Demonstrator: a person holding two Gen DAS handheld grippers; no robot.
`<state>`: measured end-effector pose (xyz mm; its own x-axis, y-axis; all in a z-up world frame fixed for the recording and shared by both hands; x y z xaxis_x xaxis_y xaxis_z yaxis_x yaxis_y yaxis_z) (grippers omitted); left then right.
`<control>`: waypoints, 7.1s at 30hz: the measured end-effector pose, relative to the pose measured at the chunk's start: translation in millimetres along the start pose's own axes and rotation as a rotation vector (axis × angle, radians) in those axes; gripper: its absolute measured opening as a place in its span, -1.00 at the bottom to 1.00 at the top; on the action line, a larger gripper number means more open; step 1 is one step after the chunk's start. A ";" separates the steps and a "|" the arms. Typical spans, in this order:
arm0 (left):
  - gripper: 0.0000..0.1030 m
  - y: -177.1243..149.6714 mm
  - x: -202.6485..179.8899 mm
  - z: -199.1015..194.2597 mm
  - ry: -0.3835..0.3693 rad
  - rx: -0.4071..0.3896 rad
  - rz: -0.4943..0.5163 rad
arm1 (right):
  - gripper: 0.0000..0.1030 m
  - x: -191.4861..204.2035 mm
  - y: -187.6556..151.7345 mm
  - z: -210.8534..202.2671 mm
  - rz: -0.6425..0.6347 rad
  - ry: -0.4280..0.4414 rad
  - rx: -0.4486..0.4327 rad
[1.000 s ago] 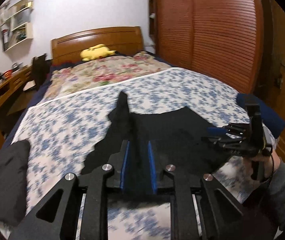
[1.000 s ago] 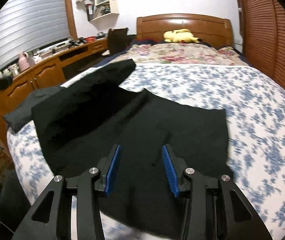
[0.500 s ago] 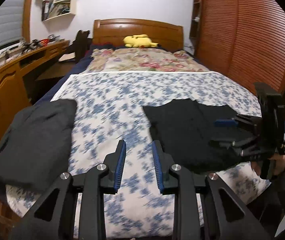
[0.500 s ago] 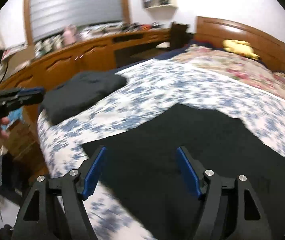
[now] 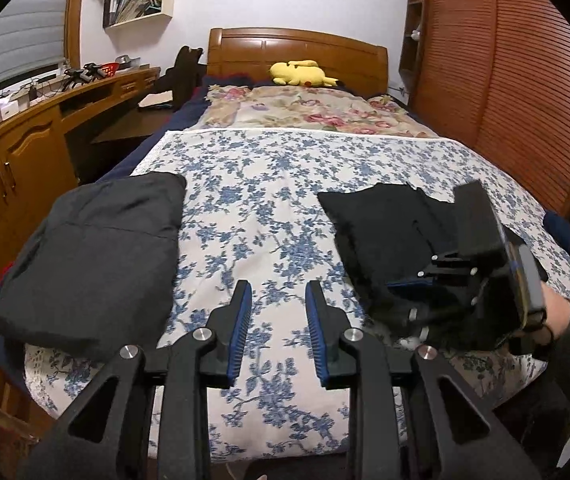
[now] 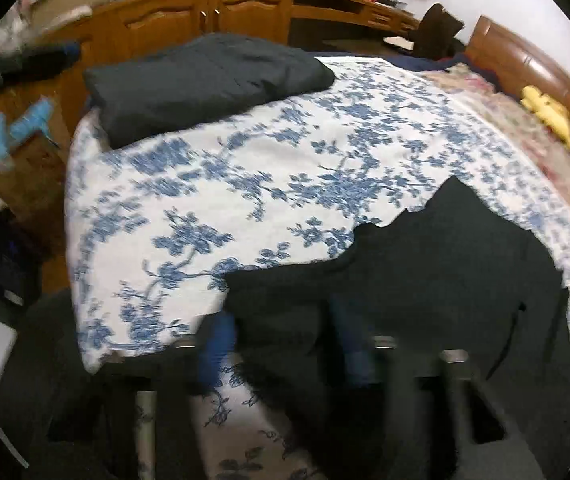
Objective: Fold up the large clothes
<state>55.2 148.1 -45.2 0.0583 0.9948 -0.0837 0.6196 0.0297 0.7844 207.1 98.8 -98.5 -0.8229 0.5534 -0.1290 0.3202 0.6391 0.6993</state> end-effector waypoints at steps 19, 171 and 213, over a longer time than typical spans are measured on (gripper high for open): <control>-0.45 37.9 -127.1 23.1 -0.128 -0.039 0.151 | -0.90 -150.5 -122.2 -241.9 0.294 -0.428 -0.320; -0.91 133.5 -300.1 359.7 -0.325 0.206 0.313 | -0.79 -219.7 -326.6 -196.2 0.750 -0.305 -0.123; -0.93 217.2 -527.2 143.6 -0.487 -0.164 0.481 | -0.81 -219.0 -383.9 -455.2 0.662 -0.706 -0.286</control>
<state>271.4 -383.8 81.1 0.6636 0.7457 0.0599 0.3135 -0.3499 0.8828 50.7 -510.9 -18.8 -0.0243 0.9994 0.0245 0.4107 -0.0123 0.9117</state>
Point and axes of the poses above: each gripper's, at about its wrist camera, not at the fingertips, and z roughly the way its jaws point, x to its left, y to its top, the point moved 4 cm from there along z, roughly the way its jaws point, and after that the axes turned 1 degree about -x, right-handed, at the moved point
